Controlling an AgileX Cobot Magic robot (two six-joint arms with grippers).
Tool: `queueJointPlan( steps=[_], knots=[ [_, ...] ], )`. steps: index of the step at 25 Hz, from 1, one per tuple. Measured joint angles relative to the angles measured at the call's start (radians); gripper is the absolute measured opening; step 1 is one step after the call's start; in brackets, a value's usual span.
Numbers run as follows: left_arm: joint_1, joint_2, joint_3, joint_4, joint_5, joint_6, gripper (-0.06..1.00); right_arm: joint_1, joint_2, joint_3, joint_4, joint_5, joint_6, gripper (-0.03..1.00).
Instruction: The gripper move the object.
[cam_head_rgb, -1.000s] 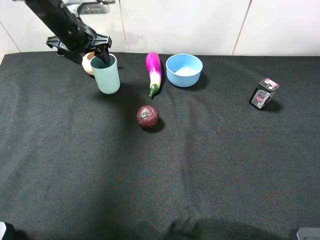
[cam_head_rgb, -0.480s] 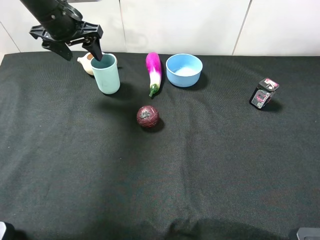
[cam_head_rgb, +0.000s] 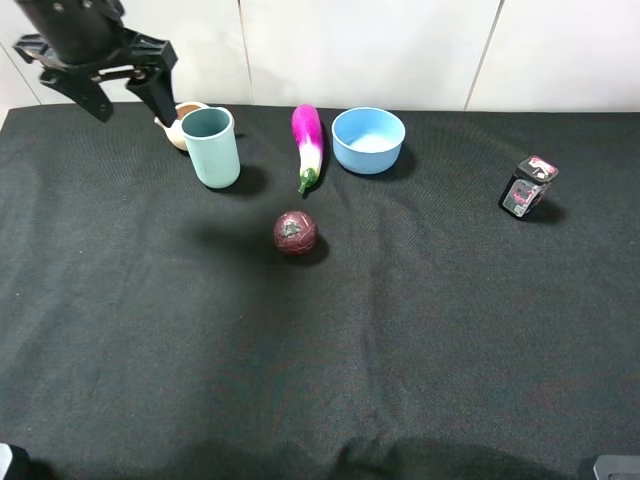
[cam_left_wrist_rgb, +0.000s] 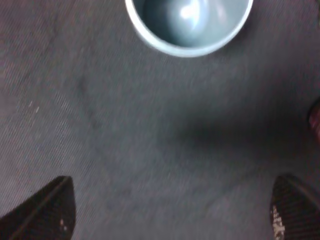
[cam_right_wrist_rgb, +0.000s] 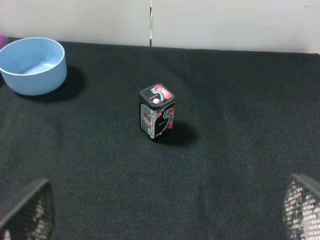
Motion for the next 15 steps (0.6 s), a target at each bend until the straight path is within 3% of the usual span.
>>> queueJointPlan(
  steps=[9,15],
  knots=[
    [0.000,-0.100,0.000,0.090,0.162,0.011,0.84,0.000,0.000,0.000,0.000,0.000,0.000,0.69],
    [0.000,-0.200,0.052,0.098,0.178,0.024,0.84,0.000,0.000,0.000,0.000,0.000,0.000,0.69]
  ],
)
